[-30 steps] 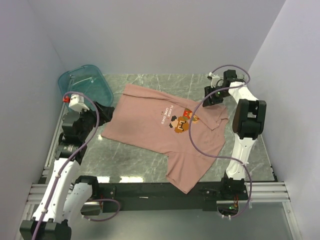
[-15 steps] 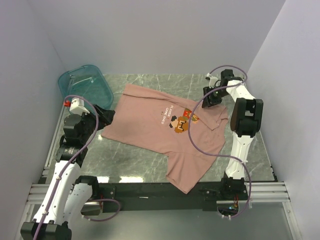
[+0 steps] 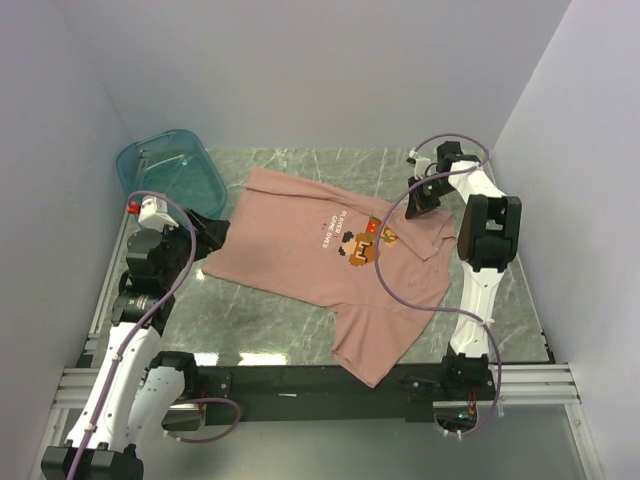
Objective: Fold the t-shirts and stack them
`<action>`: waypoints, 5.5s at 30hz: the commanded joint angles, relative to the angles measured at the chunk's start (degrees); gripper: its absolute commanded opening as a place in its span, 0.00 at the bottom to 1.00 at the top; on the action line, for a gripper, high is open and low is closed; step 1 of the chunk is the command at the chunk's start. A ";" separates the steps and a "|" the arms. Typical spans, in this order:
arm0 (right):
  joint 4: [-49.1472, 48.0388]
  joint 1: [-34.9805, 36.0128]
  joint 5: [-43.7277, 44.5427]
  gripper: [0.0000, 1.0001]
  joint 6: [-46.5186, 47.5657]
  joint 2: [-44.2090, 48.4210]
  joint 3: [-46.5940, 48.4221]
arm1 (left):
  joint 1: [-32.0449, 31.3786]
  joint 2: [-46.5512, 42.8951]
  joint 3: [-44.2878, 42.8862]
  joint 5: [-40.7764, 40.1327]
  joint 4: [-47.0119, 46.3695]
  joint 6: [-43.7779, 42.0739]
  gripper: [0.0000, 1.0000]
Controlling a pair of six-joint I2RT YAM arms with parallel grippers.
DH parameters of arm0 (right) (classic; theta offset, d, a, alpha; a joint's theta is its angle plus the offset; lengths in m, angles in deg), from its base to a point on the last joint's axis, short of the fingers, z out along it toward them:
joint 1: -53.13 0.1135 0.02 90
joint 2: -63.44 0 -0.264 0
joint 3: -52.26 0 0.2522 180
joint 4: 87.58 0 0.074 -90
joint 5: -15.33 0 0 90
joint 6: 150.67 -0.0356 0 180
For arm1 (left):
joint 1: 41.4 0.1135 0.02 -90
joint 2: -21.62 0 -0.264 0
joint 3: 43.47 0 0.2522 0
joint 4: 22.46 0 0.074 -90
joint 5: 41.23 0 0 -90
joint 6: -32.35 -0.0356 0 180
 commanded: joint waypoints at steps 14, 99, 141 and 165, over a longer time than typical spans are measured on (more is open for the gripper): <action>-1.33 1.29 -5.97 0.00 5.94 15.64 -15.36 | 0.30 -0.55 0.61 1.34 -2.41 1.07 0.81; -3.27 19.75 16.36 0.00 9.11 18.37 -20.22 | 0.30 -5.38 6.24 1.51 -3.28 3.79 0.82; -6.07 -8.55 9.06 0.34 -17.43 13.54 -8.26 | 0.30 -4.51 8.26 2.48 -6.01 4.85 0.83; -9.59 -12.95 11.52 0.34 -23.94 9.58 -9.66 | 0.38 -3.63 8.26 3.00 -6.54 5.81 0.83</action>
